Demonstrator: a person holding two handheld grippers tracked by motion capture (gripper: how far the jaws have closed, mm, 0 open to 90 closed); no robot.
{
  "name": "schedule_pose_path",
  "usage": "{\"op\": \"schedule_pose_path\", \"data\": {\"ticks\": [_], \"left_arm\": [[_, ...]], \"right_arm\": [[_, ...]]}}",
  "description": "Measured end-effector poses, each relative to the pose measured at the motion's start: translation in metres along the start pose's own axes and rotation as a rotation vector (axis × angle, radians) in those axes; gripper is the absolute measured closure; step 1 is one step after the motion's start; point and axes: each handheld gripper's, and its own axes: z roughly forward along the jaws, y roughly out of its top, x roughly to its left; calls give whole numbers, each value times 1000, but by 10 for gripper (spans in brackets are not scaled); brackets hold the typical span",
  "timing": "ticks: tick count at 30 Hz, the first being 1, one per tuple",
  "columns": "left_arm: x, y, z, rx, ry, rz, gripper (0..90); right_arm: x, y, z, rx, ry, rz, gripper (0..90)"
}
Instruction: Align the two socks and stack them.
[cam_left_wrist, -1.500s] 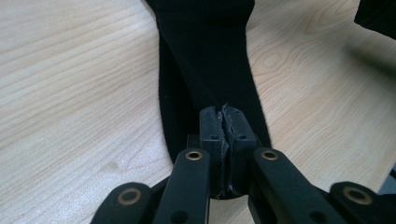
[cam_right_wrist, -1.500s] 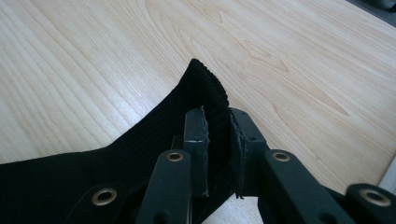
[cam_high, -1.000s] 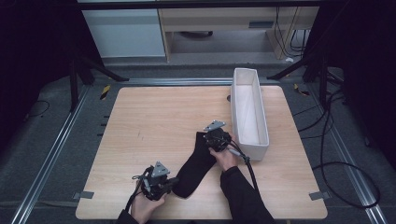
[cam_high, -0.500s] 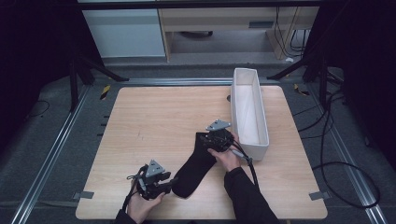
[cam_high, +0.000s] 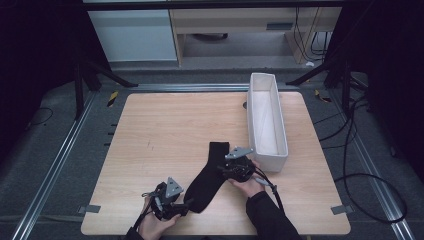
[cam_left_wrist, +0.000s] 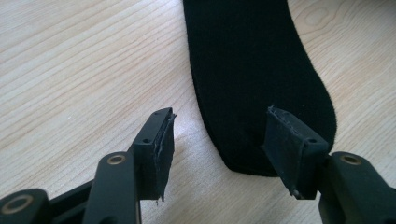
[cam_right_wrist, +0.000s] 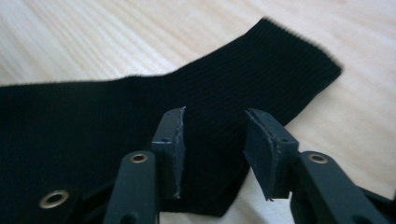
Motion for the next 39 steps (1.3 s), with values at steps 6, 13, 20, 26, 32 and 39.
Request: {"op": "schedule_pose_path", "data": {"ticks": [6,13,20,26,32,39], "left_arm": [[2,-2,-1,5,20,14,401],[13,-8,-7,17,60,4,393],[21,-13,-12,16,95,13,393],[26,-14,-14,0,84,0,397],[30,-13,-19,-26,90,-16,403],[37,-13,-22,-34,85,-26,422]], "right_arm": [[5,-3,8,-16,-1,2,611],[15,1,16,-30,-9,0,610],[23,4,22,-40,-17,6,607],[21,11,20,-56,4,20,587],[7,24,13,-108,-25,53,573],[-11,42,22,-139,-72,108,519]]}}
